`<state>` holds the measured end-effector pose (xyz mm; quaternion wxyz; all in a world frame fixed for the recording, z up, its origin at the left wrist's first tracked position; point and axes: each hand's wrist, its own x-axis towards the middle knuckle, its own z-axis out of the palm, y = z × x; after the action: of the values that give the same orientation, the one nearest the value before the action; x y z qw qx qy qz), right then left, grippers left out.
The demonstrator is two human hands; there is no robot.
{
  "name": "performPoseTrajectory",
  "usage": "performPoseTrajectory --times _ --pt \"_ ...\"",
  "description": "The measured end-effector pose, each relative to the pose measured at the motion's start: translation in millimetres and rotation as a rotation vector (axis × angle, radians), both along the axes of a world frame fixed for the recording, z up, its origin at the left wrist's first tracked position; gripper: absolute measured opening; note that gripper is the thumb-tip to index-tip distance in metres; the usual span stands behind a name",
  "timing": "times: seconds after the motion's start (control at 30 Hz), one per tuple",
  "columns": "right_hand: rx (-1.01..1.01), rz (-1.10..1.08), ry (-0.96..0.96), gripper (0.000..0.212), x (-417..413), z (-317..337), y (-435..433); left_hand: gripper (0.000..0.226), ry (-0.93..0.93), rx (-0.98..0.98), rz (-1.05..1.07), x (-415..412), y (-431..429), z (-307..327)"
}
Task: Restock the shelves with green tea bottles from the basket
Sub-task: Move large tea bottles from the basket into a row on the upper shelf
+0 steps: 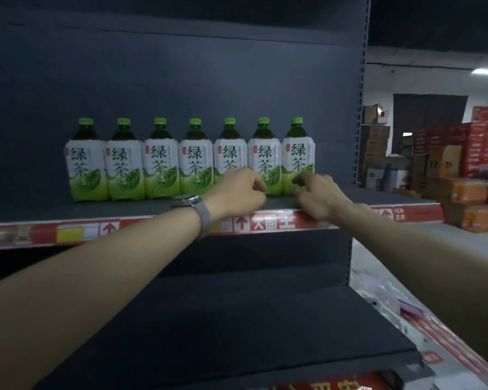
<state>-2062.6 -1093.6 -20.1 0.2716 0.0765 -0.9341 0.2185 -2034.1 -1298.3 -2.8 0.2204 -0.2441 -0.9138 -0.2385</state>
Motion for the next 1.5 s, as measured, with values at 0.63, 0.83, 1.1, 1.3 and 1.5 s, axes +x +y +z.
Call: performPoseTrajectory --times 0.63,0.83,1.1,1.3,1.5 --pt "0.163 0.59 -0.228 0.043 188 -239 -192 0.039 -0.347 -0.078 0.439 246 -199 -265" --pt "0.219 0.687 -0.526 0.045 249 -367 -258 0.047 -0.729 -0.055 0.55 308 -217 -382" --pt "0.258 0.682 -0.826 0.051 297 -479 -299 0.043 -0.968 0.074 0.732 346 -253 -465" --pt "0.326 0.66 -0.824 0.037 311 -524 -293 0.058 -1.172 0.44 0.897 343 -271 -526" --pt "0.384 0.581 -0.937 0.06 300 -542 -308 0.089 -1.266 0.968 0.867 307 -299 -629"
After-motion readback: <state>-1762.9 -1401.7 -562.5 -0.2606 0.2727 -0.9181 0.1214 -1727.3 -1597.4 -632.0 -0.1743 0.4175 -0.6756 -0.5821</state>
